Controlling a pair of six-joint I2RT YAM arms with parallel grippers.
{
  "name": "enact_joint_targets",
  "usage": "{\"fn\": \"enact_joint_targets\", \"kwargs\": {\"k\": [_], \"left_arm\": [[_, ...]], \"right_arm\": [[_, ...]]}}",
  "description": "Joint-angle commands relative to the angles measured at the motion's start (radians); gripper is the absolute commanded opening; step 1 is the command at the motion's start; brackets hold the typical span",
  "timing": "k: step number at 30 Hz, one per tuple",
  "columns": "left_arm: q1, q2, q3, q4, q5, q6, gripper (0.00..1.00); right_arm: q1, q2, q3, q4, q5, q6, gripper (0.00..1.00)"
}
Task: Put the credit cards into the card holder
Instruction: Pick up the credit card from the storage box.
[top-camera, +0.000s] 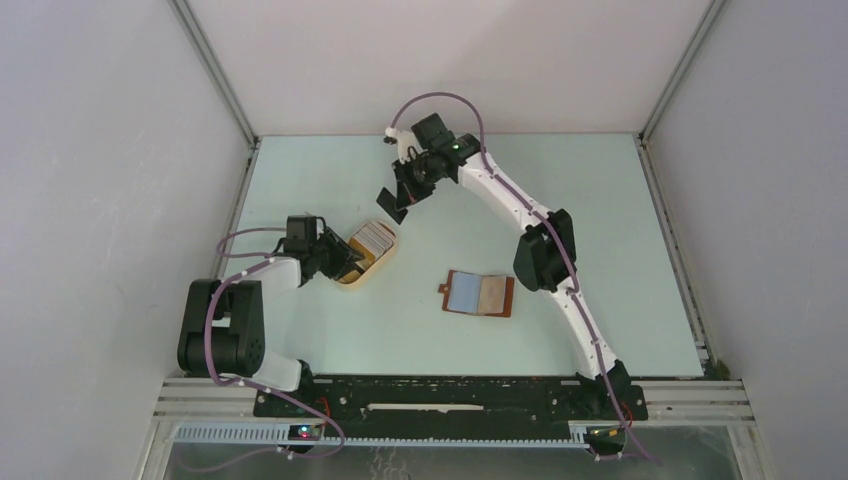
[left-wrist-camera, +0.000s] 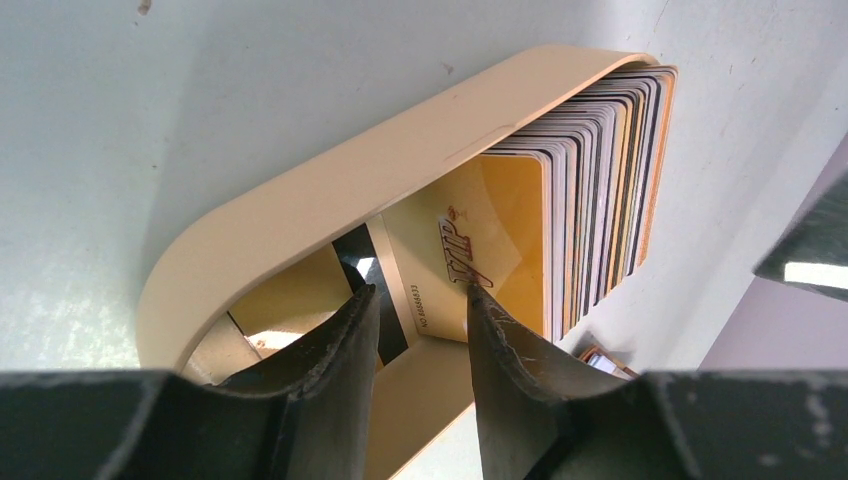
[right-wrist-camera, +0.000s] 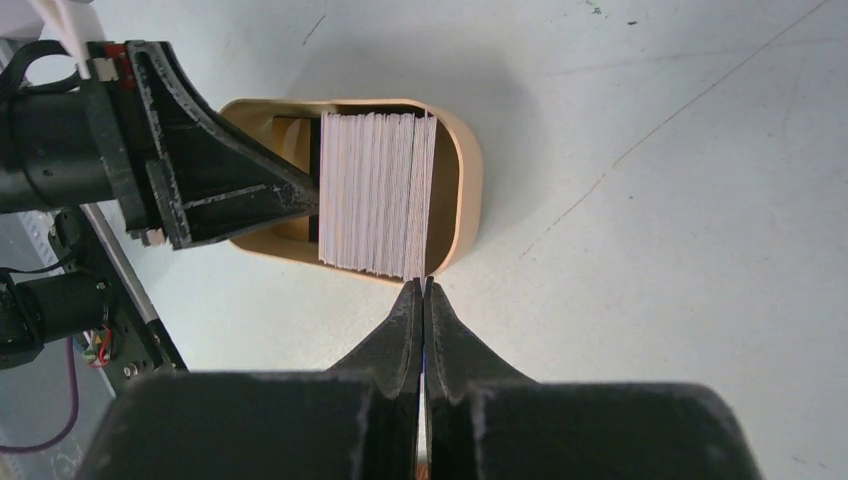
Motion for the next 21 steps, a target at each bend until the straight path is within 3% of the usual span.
{"fn": "enact_joint_targets", "kwargs": {"k": [1, 6, 11, 17, 21], "left_arm": [[0.006, -0.019, 0.000, 0.025, 0.024, 0.020, 0.43], [0.006, -0.056, -0.027, 0.090, 0.050, 0.039, 0.44], [0.006, -0.173, -0.106, 0.170, 0.099, 0.056, 0.44], [-0.005, -0.460, -0.223, 0.226, 0.149, 0.086, 0.45], [-0.105, -0.695, -0.259, 0.277, 0.133, 0.133, 0.51]], "right_arm": [[-0.008, -0.135, -0.057, 0.000, -0.025, -0.064, 0.00], [-0.015, -0.301, -0.256, 0.007, -0.117, -0.141, 0.00], [-0.036, -0.559, -0.607, 0.084, -0.227, -0.237, 0.00], [-0.068, -0.880, -0.969, 0.109, -0.292, -0.397, 0.00], [-0.128, -1.071, -1.161, 0.146, -0.372, -0.442, 0.00]]}}
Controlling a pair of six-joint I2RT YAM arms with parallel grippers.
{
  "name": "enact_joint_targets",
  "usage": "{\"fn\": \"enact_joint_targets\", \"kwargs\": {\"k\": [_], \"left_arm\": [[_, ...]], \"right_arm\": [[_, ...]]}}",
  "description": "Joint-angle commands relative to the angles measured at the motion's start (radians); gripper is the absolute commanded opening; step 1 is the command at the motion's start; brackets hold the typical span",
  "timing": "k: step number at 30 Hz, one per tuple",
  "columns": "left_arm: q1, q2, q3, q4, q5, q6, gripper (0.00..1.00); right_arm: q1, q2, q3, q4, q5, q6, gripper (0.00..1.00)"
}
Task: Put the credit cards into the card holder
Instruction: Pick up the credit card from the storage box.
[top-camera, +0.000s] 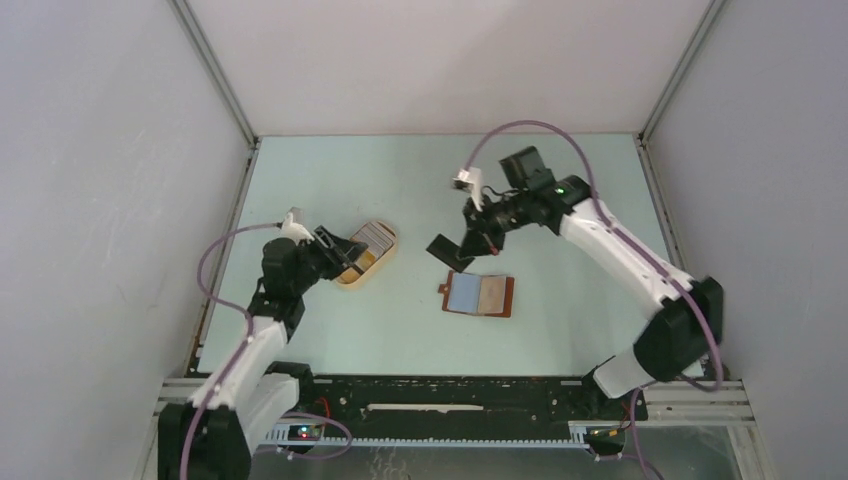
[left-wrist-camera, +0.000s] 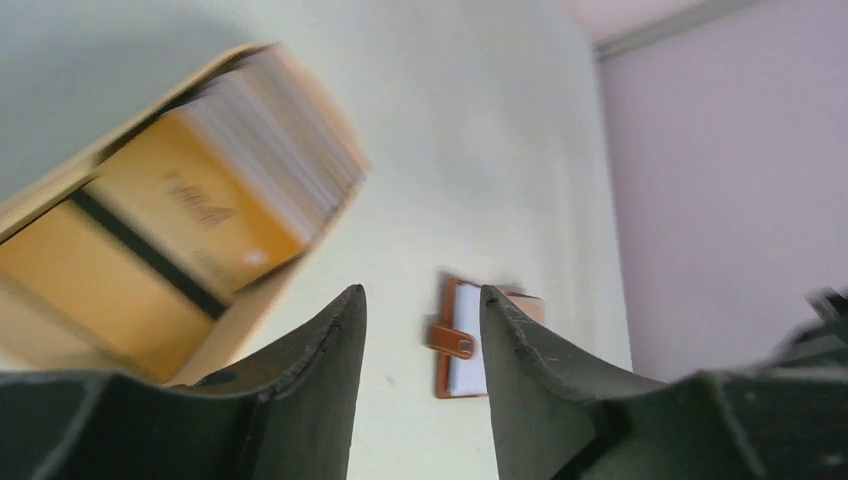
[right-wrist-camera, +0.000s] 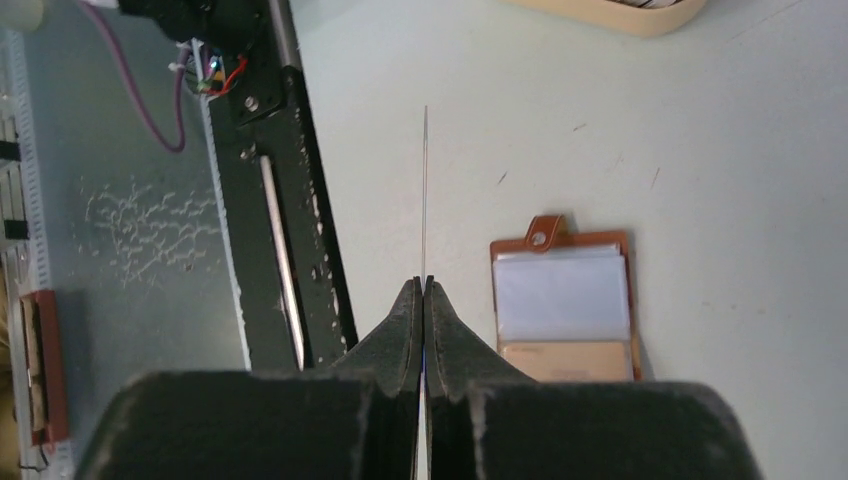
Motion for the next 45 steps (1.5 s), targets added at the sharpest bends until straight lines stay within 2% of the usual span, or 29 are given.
{"fn": "enact_joint_targets", "kwargs": {"k": [1, 4, 6, 9, 11, 13, 14, 16, 19, 21, 22, 25, 30, 34, 37, 41, 44, 45], "left_arm": [[-0.137, -0.239, -0.036, 0.131, 0.011, 0.100, 0.54], [-0.319, -0.349, -0.045, 0.213, -0.035, 0.212, 0.61], [-0.408, -0.398, -0.070, 0.305, -0.061, 0.279, 0.70], [-0.489, -0.397, -0.104, 0.465, -0.053, 0.348, 0.79], [-0.511, -0.348, -0.132, 0.639, -0.015, 0.376, 0.86], [-0.513, -0.263, -0.154, 0.793, 0.000, 0.364, 0.98], [-0.513, -0.212, -0.159, 0.864, -0.009, 0.347, 1.00], [-0.513, -0.095, -0.154, 0.987, 0.000, 0.320, 1.00], [-0.512, 0.119, -0.085, 1.167, 0.145, 0.282, 1.00], [-0.514, 0.266, -0.029, 1.279, 0.232, 0.204, 0.99], [-0.519, 0.353, -0.003, 1.313, 0.249, 0.173, 0.98], [-0.558, 0.483, 0.026, 1.381, 0.228, 0.171, 0.99], [-0.624, 0.573, 0.063, 1.383, 0.178, 0.198, 0.94], [-0.635, 0.626, 0.094, 1.383, 0.156, 0.142, 0.83], [-0.641, 0.653, 0.116, 1.383, 0.156, 0.110, 0.76], [-0.644, 0.673, 0.126, 1.383, 0.149, 0.093, 0.64], [-0.644, 0.681, 0.132, 1.383, 0.151, 0.081, 0.51], [-0.644, 0.685, 0.136, 1.383, 0.155, 0.077, 0.44]], "right_arm": [[-0.073, -0.193, -0.163, 0.070, -0.132, -0.110, 0.00], [-0.155, -0.314, -0.275, 0.118, -0.249, -0.125, 0.00], [-0.226, -0.394, -0.350, 0.167, -0.355, -0.115, 0.00], [-0.309, -0.468, -0.484, 0.329, -0.492, -0.005, 0.00], [-0.344, -0.480, -0.534, 0.402, -0.553, 0.067, 0.00], [-0.363, -0.453, -0.539, 0.381, -0.583, 0.084, 0.00], [-0.372, -0.432, -0.539, 0.361, -0.608, 0.092, 0.00], [-0.394, -0.383, -0.538, 0.371, -0.640, 0.151, 0.00], [-0.417, -0.340, -0.536, 0.443, -0.617, 0.254, 0.00], [-0.418, -0.320, -0.530, 0.448, -0.606, 0.262, 0.00], [-0.416, -0.310, -0.527, 0.454, -0.604, 0.265, 0.00], [-0.408, -0.291, -0.523, 0.468, -0.596, 0.272, 0.00], [-0.380, -0.224, -0.507, 0.466, -0.581, 0.262, 0.00], [-0.348, -0.160, -0.455, 0.368, -0.590, 0.176, 0.00], [-0.329, -0.139, -0.449, 0.356, -0.581, 0.161, 0.00], [-0.315, -0.133, -0.446, 0.347, -0.572, 0.146, 0.00], [-0.316, -0.135, -0.444, 0.339, -0.567, 0.137, 0.00], [-0.316, -0.136, -0.444, 0.338, -0.566, 0.135, 0.00]]}}
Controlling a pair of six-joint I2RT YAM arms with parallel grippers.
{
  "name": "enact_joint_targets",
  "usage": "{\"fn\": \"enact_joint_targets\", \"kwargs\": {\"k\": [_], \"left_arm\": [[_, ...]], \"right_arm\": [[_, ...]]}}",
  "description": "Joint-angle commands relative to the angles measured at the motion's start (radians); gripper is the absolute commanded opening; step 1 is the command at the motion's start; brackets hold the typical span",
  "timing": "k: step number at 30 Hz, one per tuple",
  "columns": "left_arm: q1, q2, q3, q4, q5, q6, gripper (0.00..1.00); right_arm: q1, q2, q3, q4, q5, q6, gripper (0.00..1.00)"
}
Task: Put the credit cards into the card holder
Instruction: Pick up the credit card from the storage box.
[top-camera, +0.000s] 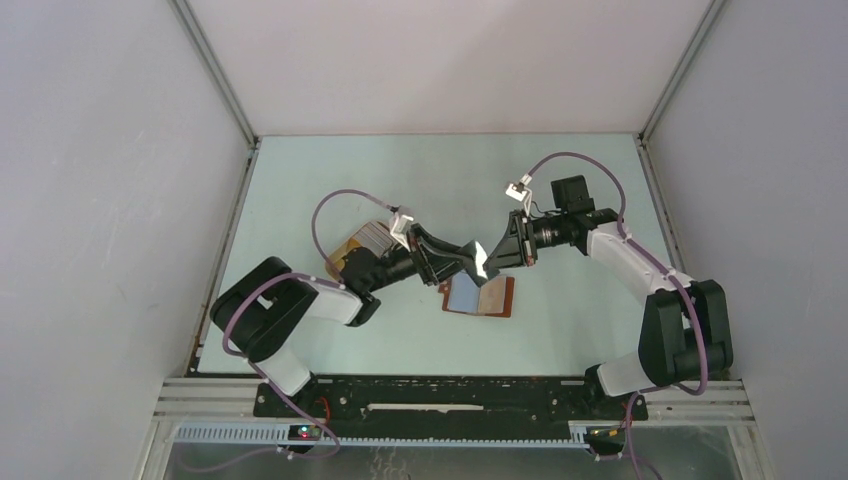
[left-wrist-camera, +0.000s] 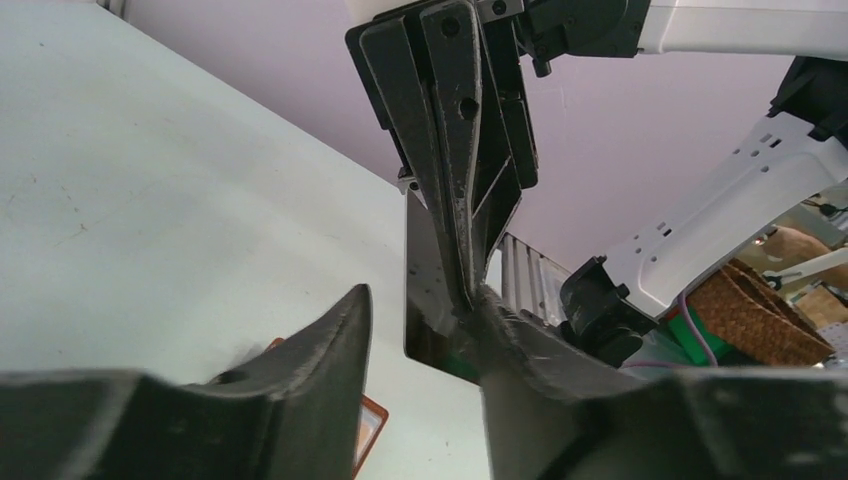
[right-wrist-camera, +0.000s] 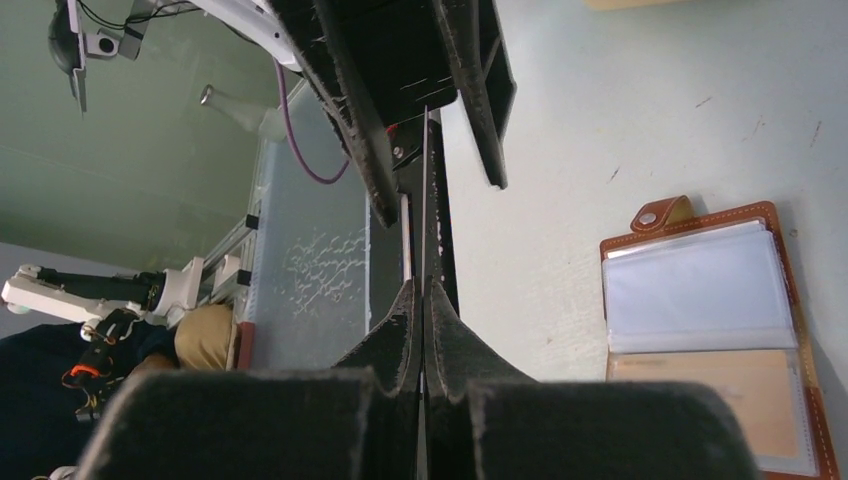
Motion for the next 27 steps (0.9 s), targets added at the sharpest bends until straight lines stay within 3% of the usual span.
{"fn": "enact_joint_targets", "kwargs": {"k": [1, 3, 4, 6, 11, 14, 18, 23, 27], "left_arm": [[-0.005, 0.015, 0.050, 0.060, -0.001, -0.032, 0.35], [-0.002, 0.028, 0.065, 0.060, 0.021, -0.049, 0.08], [0.001, 0.035, 0.072, 0.060, 0.035, -0.062, 0.01], [0.012, 0.038, 0.078, 0.060, 0.059, -0.088, 0.00], [0.054, -0.005, 0.044, 0.056, 0.133, -0.120, 0.00], [0.078, -0.038, 0.031, 0.015, 0.216, -0.135, 0.00], [0.077, -0.104, 0.074, -0.316, 0.290, -0.018, 0.00], [0.037, -0.214, 0.169, -0.798, 0.291, 0.258, 0.00], [-0.020, -0.258, 0.228, -1.021, 0.268, 0.404, 0.00]], "right_arm": [[0.004, -0.004, 0.044, -0.023, -0.002, -0.045, 0.00], [0.006, -0.004, 0.046, -0.038, 0.004, -0.061, 0.00], [0.006, -0.004, 0.052, -0.056, 0.009, -0.083, 0.00], [0.012, 0.000, 0.071, -0.115, 0.024, -0.144, 0.03], [0.029, -0.007, 0.146, -0.315, 0.127, -0.358, 0.41], [0.032, -0.042, 0.152, -0.346, 0.172, -0.403, 0.56], [0.057, -0.088, 0.154, -0.375, 0.221, -0.451, 0.68], [0.099, -0.077, 0.172, -0.400, 0.265, -0.464, 0.70], [0.117, -0.058, 0.180, -0.416, 0.271, -0.470, 0.69]]}}
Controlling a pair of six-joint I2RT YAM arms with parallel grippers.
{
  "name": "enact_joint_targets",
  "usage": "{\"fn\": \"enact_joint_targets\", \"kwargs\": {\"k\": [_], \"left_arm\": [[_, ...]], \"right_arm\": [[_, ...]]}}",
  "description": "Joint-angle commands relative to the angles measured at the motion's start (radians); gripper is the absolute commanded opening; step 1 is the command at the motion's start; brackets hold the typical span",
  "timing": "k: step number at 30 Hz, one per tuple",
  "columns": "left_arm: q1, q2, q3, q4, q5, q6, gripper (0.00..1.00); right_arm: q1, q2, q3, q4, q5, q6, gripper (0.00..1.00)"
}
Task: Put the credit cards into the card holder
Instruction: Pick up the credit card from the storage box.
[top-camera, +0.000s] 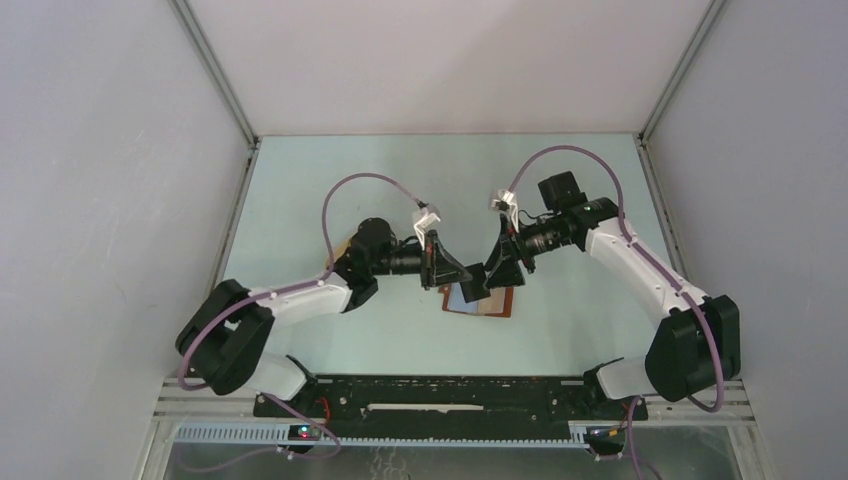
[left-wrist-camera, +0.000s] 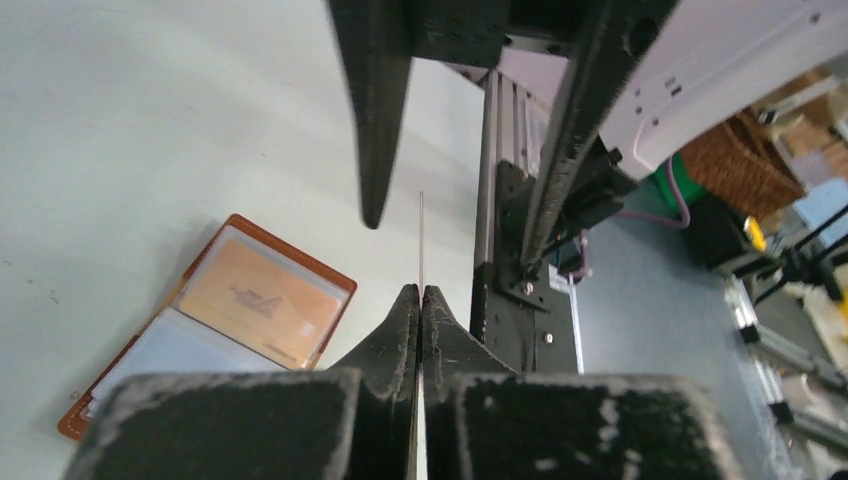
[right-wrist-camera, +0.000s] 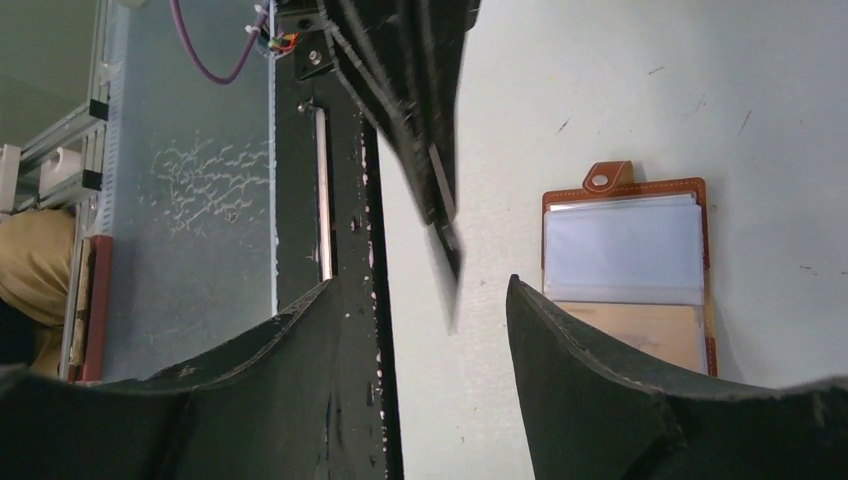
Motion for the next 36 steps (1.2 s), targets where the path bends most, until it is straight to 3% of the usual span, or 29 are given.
{"fn": "enact_joint_targets", "kwargs": {"k": [1, 7, 13, 26, 28, 30, 33, 36], "left_arm": [[-0.054, -0.068, 0.095, -0.346, 0.010, 0.236, 0.00], [-0.075, -0.054, 0.131, -0.424, 0.003, 0.273, 0.00], [-0.080, -0.066, 0.132, -0.431, -0.004, 0.269, 0.03], [-0.082, -0.088, 0.109, -0.383, 0.012, 0.232, 0.06], [-0.084, -0.088, 0.106, -0.375, 0.013, 0.225, 0.06], [-0.084, -0.088, 0.103, -0.368, 0.012, 0.218, 0.07], [-0.085, -0.096, 0.094, -0.352, 0.001, 0.199, 0.13], [-0.085, -0.135, 0.054, -0.296, -0.027, 0.163, 0.31]], "right_arm": [[0.021, 0.008, 0.043, -0.039, 0.021, -0.044, 0.69], [0.060, 0.032, 0.058, -0.072, 0.013, -0.067, 0.58], [0.092, 0.065, 0.082, -0.131, 0.009, -0.119, 0.29], [0.117, 0.104, 0.084, -0.133, 0.008, -0.118, 0.33], [0.120, 0.106, 0.084, -0.136, 0.001, -0.121, 0.30], [0.126, 0.108, 0.084, -0.140, -0.005, -0.129, 0.21], [0.129, 0.107, 0.091, -0.162, -0.020, -0.155, 0.01], [0.122, 0.102, 0.099, -0.184, -0.038, -0.173, 0.00]]}}
